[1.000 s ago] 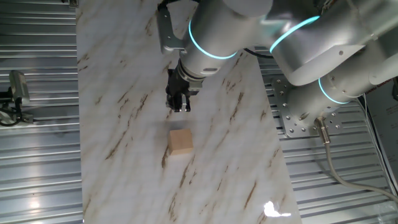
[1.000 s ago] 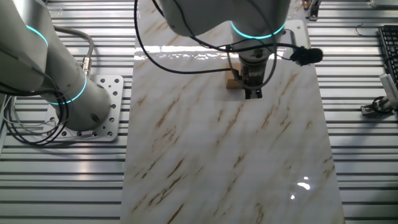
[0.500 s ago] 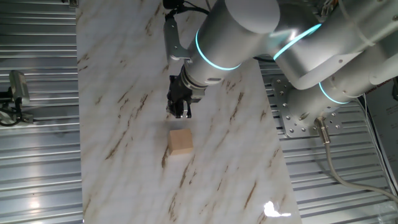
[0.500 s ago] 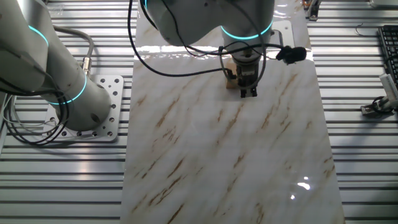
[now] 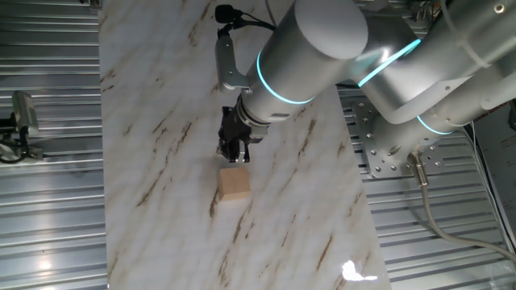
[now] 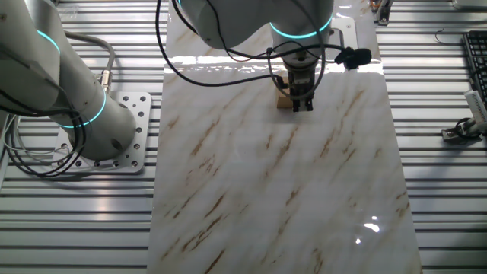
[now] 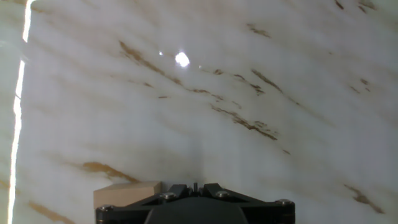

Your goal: Approach and touch the side of the small block

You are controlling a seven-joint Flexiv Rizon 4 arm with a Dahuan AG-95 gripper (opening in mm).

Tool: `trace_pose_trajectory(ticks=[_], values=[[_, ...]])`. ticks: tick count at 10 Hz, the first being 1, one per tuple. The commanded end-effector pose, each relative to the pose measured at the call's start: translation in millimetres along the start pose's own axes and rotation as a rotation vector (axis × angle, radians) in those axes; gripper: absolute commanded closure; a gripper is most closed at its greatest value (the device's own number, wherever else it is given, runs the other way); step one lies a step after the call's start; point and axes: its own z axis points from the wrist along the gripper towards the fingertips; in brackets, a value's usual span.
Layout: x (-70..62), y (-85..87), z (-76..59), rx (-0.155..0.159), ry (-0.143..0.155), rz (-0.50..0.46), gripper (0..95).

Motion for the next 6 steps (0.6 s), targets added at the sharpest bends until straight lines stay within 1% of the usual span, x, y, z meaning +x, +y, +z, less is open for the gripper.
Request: trace_pose_trajectory(ticks=[1, 3, 4, 5, 6], values=[[-0.2, 0.2, -1.1, -0.001, 0.005, -0.007, 95.0], [-0.2, 0.2, -1.1, 0.006, 0.005, -0.019, 95.0], [-0.2, 0.2, -1.1, 0.029, 0.002, -0.010, 95.0], [-0.2, 0.2, -1.1, 0.057, 0.008, -0.002, 95.0], [-0.2, 0.2, -1.1, 0.089, 0.049, 0.020, 95.0]])
